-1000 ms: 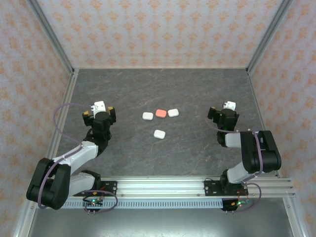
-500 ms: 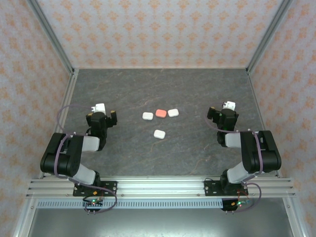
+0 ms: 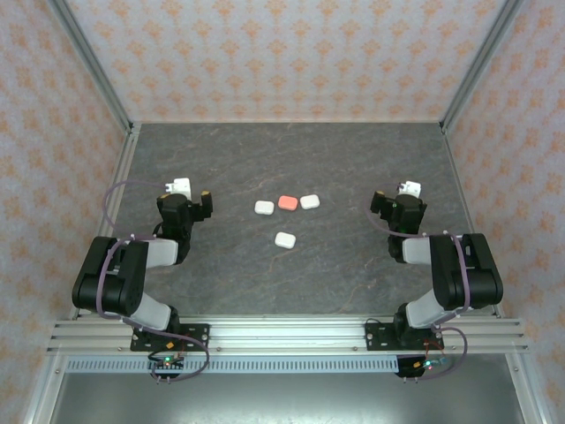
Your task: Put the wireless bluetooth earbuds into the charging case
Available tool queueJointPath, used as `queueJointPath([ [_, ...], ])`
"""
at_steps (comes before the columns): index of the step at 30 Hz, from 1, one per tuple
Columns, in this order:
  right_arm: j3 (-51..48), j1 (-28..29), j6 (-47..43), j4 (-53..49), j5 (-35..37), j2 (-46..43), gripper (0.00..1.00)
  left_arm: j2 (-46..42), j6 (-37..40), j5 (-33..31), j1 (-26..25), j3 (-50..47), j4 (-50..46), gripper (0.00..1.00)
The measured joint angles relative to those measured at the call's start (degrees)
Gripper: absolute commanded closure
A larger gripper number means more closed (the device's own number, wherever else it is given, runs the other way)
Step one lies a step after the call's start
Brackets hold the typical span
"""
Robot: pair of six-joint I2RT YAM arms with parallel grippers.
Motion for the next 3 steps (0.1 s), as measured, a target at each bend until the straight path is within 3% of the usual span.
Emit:
queueJointPath([
  [3, 0.0, 0.0, 0.0, 0.0, 0.0, 0.0, 0.01, 0.0, 0.0, 0.02, 0.0, 0.0, 0.0, 0.0],
])
